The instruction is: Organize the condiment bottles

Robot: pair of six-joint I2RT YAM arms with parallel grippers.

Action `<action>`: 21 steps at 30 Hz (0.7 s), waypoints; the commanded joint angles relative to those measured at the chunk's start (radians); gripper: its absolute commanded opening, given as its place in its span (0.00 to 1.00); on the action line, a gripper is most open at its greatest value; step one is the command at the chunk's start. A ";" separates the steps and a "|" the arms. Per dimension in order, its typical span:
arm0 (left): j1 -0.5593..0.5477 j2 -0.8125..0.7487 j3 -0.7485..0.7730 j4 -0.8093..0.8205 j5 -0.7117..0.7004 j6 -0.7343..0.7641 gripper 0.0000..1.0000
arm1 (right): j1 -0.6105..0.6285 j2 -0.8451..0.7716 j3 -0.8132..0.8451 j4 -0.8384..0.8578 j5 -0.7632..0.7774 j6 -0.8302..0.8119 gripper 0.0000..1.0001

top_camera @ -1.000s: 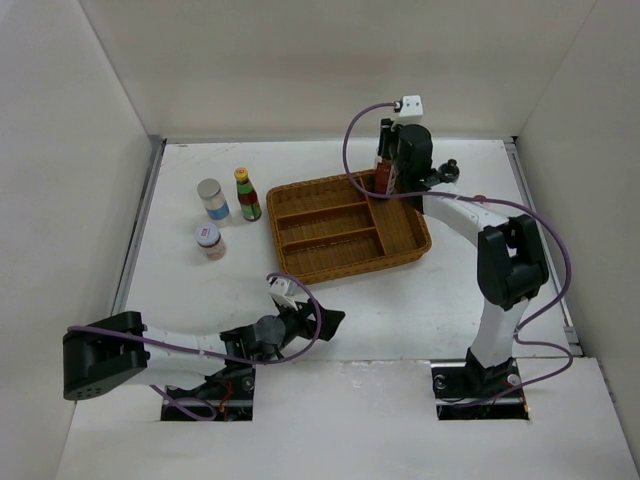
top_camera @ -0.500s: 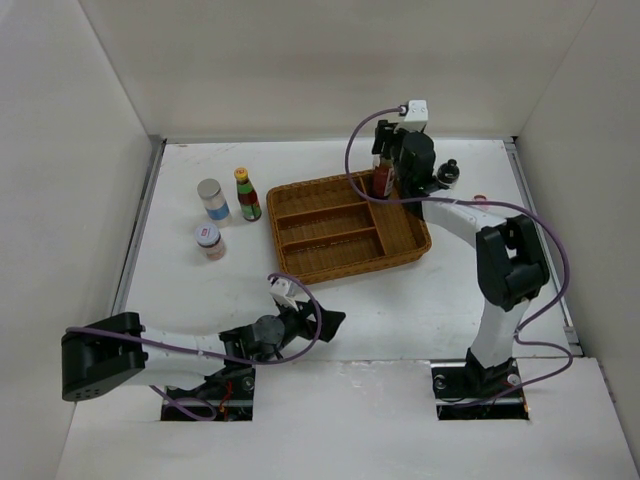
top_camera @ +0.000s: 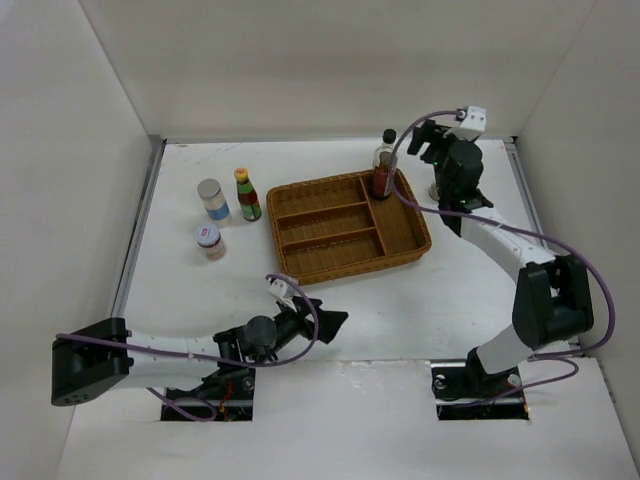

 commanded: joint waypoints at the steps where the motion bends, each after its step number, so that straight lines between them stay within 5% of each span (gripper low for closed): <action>1: -0.020 -0.041 0.013 0.120 0.042 0.078 1.00 | -0.092 0.017 -0.012 -0.143 0.037 0.121 0.84; 8: 0.009 -0.194 -0.007 0.228 0.163 0.161 1.00 | -0.189 0.132 0.099 -0.416 0.098 0.156 0.91; 21: 0.187 -0.347 -0.004 0.176 0.184 0.169 1.00 | -0.233 0.341 0.294 -0.518 0.044 0.136 0.90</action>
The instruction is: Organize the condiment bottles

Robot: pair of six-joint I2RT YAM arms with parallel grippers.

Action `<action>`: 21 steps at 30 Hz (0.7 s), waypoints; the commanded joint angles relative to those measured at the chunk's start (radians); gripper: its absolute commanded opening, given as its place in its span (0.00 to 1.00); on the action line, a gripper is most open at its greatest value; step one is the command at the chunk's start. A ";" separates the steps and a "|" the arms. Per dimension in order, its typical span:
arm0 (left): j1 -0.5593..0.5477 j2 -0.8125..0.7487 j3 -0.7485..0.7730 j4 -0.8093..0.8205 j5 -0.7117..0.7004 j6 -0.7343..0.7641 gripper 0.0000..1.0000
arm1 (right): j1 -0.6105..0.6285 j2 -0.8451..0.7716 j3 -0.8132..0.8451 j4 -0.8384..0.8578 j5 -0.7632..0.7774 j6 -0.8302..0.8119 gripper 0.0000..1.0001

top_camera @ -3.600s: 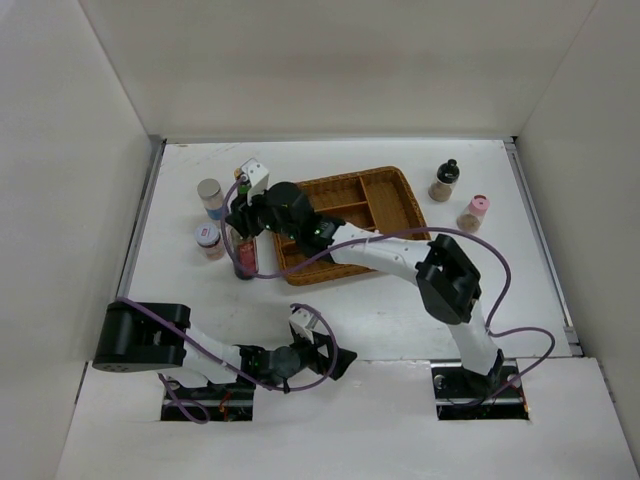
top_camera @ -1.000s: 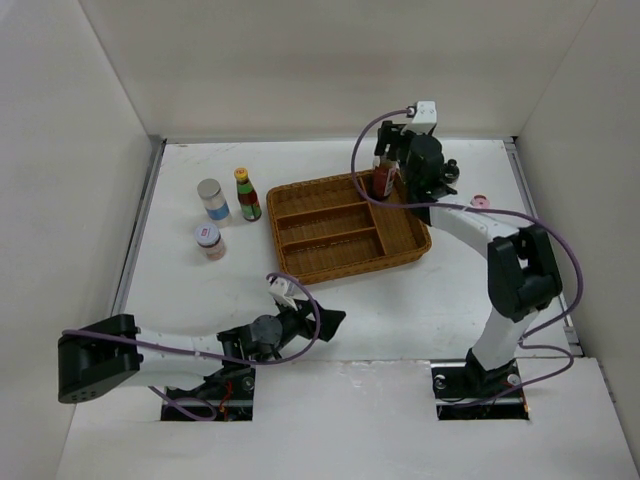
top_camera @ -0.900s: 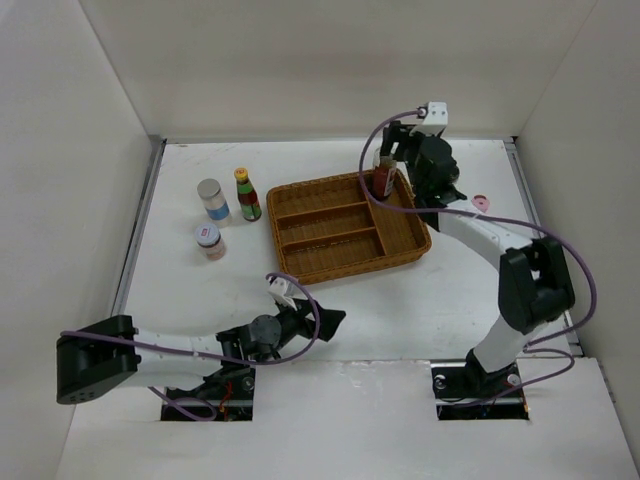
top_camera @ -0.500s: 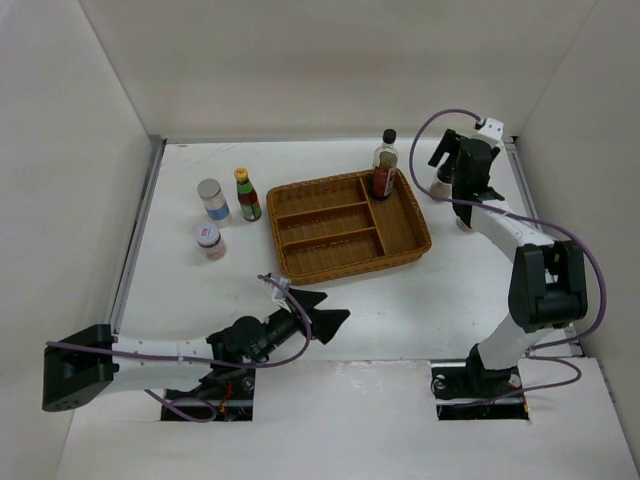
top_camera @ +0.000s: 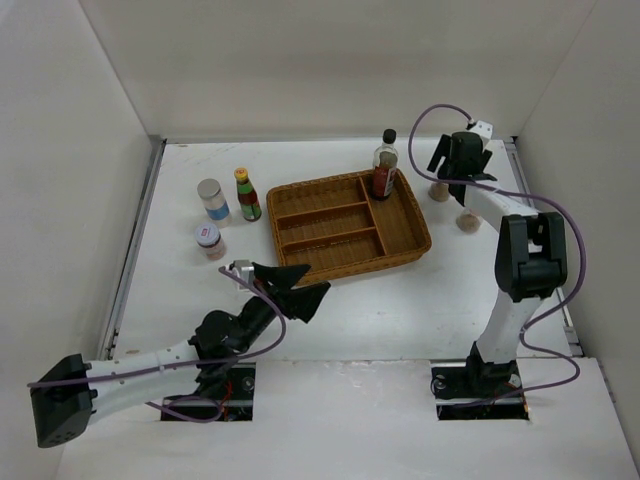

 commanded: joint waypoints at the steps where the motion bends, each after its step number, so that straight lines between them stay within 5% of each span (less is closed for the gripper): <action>1: 0.034 -0.009 -0.006 0.024 0.031 0.021 1.00 | -0.015 0.037 0.081 -0.030 -0.014 -0.001 0.88; 7: 0.092 0.018 0.020 0.044 0.097 0.039 1.00 | -0.021 0.065 0.113 -0.083 -0.016 0.008 0.80; 12: 0.137 -0.038 0.058 0.046 0.168 0.045 1.00 | -0.015 0.005 0.081 -0.043 -0.010 0.022 0.51; 21: 0.112 -0.063 0.077 0.065 0.304 0.042 1.00 | 0.060 -0.354 -0.152 0.054 -0.005 0.025 0.48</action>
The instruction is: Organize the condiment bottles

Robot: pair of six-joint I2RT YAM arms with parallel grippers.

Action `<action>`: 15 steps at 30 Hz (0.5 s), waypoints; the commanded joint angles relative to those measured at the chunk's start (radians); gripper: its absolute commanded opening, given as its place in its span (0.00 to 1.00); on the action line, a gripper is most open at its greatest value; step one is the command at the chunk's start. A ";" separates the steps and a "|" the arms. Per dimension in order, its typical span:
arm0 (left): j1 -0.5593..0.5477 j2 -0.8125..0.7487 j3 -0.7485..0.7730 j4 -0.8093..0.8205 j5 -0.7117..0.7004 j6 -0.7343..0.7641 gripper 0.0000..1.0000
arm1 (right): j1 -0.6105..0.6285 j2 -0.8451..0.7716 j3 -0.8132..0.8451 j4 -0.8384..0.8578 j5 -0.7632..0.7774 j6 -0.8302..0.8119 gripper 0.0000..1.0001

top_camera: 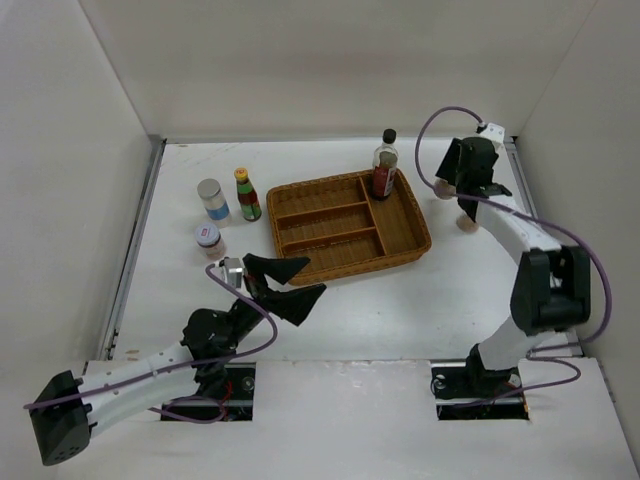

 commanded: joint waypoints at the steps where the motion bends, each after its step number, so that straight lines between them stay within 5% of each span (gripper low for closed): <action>1: -0.007 0.026 0.039 0.068 0.083 0.013 1.00 | 0.069 -0.211 -0.089 0.130 0.005 0.013 0.48; 8: -0.010 0.098 0.000 0.128 0.080 0.010 1.00 | 0.227 -0.328 -0.255 0.150 0.006 0.044 0.49; 15: 0.038 0.117 -0.029 0.125 0.054 0.010 1.00 | 0.308 -0.201 -0.232 0.259 -0.023 0.048 0.49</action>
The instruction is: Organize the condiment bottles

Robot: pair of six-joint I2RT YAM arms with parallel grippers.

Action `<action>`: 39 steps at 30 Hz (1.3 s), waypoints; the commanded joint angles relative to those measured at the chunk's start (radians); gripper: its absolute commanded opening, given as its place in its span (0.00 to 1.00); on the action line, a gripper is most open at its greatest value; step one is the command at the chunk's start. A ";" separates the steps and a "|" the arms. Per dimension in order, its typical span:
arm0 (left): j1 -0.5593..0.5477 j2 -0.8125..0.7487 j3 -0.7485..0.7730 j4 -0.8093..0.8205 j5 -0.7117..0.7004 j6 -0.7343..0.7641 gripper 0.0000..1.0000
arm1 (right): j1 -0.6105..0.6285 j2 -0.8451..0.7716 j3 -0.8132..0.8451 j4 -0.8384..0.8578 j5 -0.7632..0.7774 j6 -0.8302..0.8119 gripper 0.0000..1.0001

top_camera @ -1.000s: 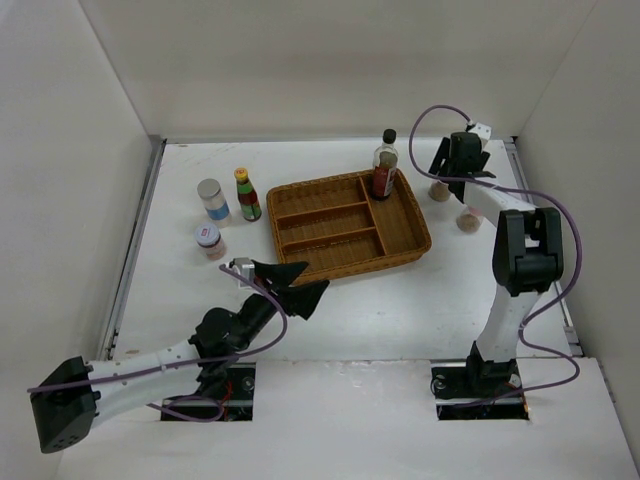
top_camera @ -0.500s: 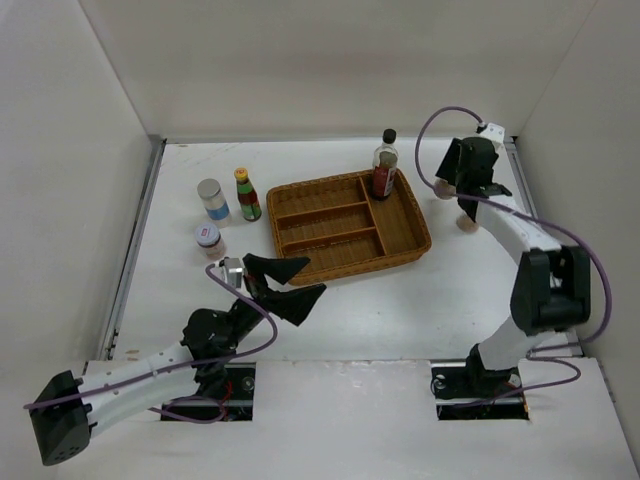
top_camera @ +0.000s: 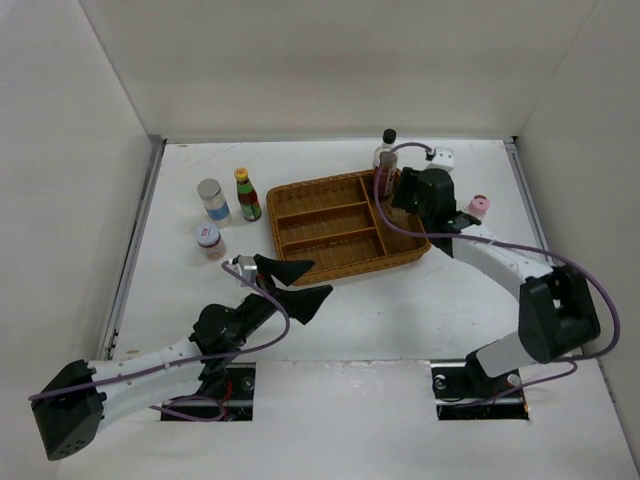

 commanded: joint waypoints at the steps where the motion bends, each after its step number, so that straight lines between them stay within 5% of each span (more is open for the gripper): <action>1: 0.017 -0.004 -0.012 0.064 0.000 0.010 1.00 | 0.012 0.063 0.047 0.155 -0.012 0.016 0.49; 8: 0.037 0.046 -0.018 0.075 -0.016 0.010 1.00 | 0.029 0.187 0.104 0.178 -0.001 -0.013 0.58; 11: 0.039 0.057 -0.015 0.075 -0.016 0.010 1.00 | 0.038 0.197 0.107 0.178 0.013 -0.033 0.76; 17: 0.039 0.063 -0.013 0.075 -0.015 0.010 1.00 | 0.024 -0.009 -0.006 0.172 0.046 -0.033 0.91; 23: 0.039 0.083 -0.015 0.098 -0.013 0.007 1.00 | -0.161 -0.199 -0.167 0.105 0.249 -0.019 1.00; 35: 0.036 0.106 -0.015 0.112 -0.016 0.007 1.00 | -0.395 0.112 -0.012 0.082 0.129 -0.018 1.00; 39: 0.036 0.109 -0.015 0.113 -0.016 0.007 1.00 | -0.410 0.166 0.003 0.132 0.115 -0.010 0.78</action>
